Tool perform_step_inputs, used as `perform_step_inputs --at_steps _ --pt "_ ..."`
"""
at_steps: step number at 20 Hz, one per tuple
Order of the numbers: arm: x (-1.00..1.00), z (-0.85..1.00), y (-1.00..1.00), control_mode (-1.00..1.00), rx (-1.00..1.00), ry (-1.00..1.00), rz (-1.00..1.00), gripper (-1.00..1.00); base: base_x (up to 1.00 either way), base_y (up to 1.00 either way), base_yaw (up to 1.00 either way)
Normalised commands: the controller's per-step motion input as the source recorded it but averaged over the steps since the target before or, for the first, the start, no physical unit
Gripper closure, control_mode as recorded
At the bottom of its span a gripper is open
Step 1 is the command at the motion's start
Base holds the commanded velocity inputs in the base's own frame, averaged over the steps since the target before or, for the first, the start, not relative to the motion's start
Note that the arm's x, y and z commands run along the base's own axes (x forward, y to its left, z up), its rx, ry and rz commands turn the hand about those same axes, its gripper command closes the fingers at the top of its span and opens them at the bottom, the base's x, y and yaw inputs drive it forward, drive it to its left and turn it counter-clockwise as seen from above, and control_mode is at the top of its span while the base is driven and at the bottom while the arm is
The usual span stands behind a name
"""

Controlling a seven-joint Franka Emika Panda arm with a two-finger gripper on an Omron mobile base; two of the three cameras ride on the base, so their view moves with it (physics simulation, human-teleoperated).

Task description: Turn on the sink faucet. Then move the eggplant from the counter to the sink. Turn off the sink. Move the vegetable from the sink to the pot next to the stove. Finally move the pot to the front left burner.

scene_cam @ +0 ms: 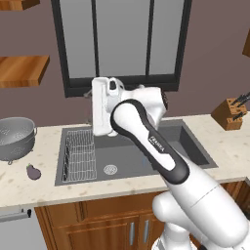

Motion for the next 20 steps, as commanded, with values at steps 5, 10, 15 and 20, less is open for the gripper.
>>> perform_step_inputs --at_steps 5,10,15,20 --pt "0.00 -0.14 0.33 -1.00 0.27 0.19 -0.08 -1.00 0.00 0.00 0.00" --pt "0.00 -0.21 0.30 -1.00 0.33 0.12 -0.09 -1.00 0.00 0.00 0.00" --pt "0.00 -0.04 0.32 -1.00 0.26 0.21 -0.10 -1.00 0.00 0.00 0.00" --pt "0.04 -0.04 0.30 -1.00 0.12 0.24 -0.06 -1.00 0.00 0.00 0.00"
